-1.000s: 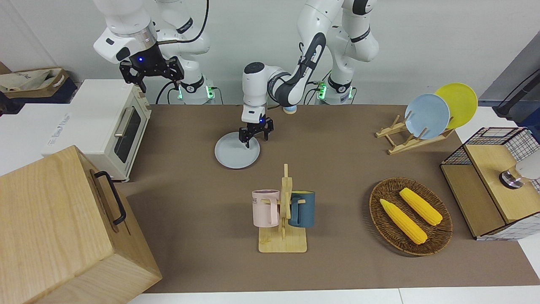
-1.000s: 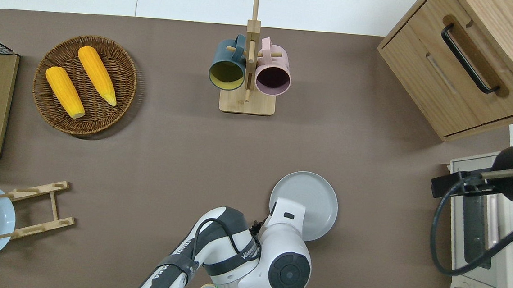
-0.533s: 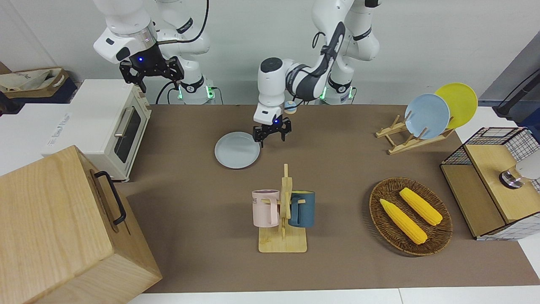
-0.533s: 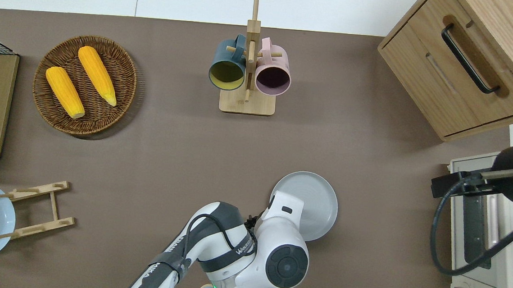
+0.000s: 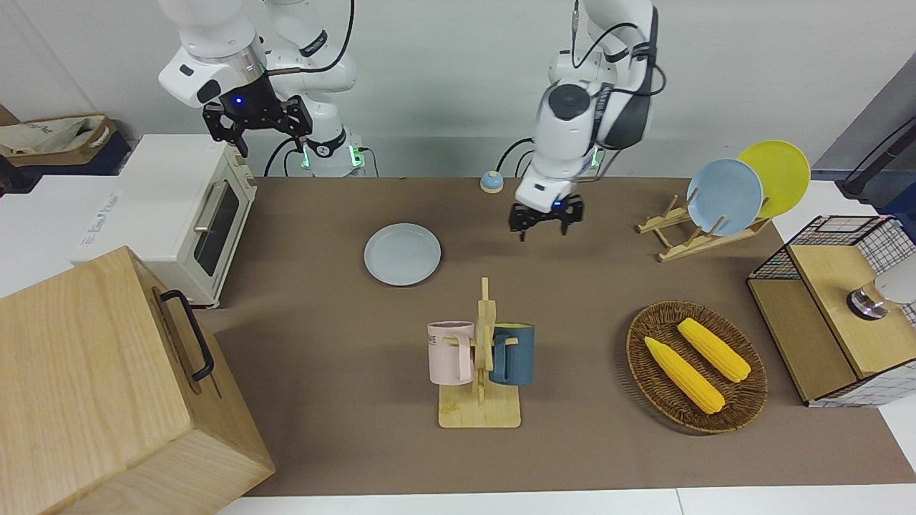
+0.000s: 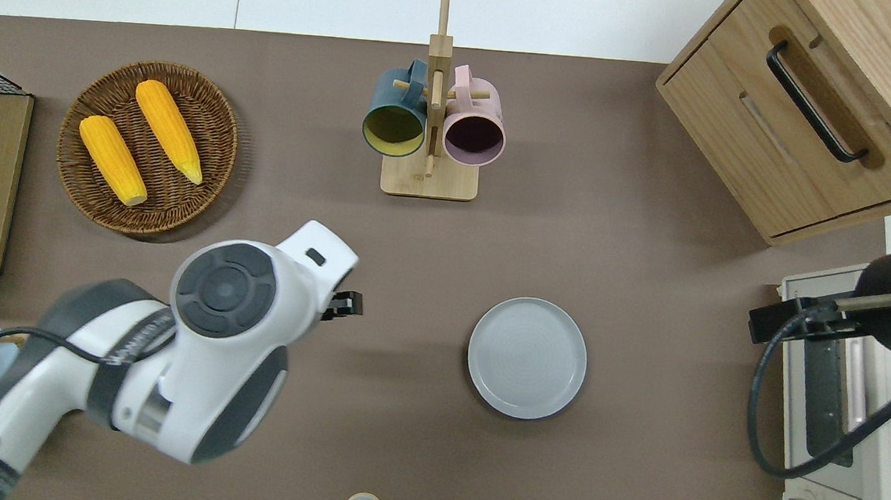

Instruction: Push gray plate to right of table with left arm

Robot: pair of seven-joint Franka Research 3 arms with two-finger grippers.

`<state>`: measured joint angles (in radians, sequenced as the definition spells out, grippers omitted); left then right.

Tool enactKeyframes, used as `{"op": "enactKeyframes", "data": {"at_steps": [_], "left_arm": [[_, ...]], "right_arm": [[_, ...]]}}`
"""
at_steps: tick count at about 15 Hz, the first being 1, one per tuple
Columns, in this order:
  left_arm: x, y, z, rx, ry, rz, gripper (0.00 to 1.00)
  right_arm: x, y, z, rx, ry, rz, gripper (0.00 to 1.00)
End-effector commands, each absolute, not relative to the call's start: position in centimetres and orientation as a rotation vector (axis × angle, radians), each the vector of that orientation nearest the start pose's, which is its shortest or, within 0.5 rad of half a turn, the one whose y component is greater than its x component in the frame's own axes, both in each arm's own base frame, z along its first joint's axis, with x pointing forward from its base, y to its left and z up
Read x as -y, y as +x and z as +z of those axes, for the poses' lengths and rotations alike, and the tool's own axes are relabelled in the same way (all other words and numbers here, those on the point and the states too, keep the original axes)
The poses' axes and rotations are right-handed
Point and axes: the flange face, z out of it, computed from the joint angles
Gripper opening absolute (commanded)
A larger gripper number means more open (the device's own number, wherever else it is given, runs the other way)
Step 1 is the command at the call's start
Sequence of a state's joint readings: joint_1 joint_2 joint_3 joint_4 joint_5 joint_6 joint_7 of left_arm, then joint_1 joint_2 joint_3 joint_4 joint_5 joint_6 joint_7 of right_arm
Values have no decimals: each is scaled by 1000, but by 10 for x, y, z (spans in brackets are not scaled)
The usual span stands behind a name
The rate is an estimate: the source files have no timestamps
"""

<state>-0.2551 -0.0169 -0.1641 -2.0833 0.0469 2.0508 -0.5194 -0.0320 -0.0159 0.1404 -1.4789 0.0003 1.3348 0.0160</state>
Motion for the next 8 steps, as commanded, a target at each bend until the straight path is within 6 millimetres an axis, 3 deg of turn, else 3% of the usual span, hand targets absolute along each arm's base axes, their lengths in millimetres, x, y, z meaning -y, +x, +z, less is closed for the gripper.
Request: {"op": "enactKeyframes", "data": {"at_steps": [1, 5, 8], "left_arm": [[150, 504, 456, 14, -3109, 67, 1000], [83, 523, 508, -35, -3131, 124, 1000], [59, 526, 558, -23, -3140, 125, 1000]], "right_arm": [[-56, 518, 660, 119, -3140, 208, 983], [-57, 518, 660, 124, -3139, 208, 983], [-56, 518, 660, 119, -3140, 208, 983]]}}
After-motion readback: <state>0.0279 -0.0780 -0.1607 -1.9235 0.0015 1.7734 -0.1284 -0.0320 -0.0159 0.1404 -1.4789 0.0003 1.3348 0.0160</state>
